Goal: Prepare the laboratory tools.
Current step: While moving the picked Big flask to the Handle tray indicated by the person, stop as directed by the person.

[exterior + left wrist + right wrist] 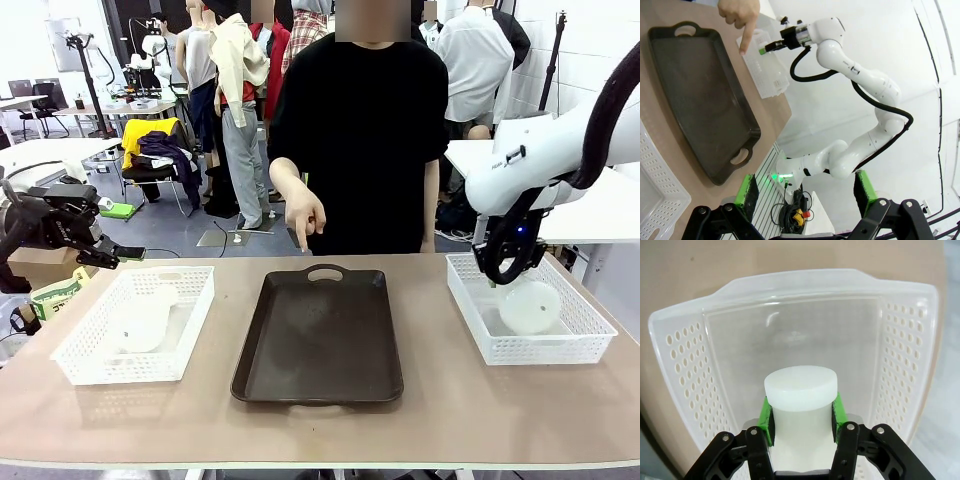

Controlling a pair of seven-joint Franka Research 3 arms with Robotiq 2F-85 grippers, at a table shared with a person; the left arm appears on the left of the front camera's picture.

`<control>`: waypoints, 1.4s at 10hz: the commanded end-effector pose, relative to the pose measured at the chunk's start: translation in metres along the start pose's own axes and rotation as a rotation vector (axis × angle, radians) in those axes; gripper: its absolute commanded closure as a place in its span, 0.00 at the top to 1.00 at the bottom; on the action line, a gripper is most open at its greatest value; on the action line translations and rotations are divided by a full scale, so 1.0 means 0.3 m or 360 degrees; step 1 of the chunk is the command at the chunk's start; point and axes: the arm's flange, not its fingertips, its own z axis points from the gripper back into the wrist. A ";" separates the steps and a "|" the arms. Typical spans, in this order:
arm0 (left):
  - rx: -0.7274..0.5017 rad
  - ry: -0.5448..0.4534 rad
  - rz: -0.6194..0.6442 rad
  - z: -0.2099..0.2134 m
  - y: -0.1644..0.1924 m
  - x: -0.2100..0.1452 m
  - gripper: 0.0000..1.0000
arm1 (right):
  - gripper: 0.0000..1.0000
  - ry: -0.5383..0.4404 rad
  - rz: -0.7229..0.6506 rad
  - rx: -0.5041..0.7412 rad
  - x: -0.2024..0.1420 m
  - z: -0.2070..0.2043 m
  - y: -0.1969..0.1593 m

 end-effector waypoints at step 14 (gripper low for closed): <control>-0.0012 -0.0007 -0.0001 0.004 -0.007 0.001 1.00 | 0.00 -0.0170 0.0068 0.0055 -0.195 0.305 -0.059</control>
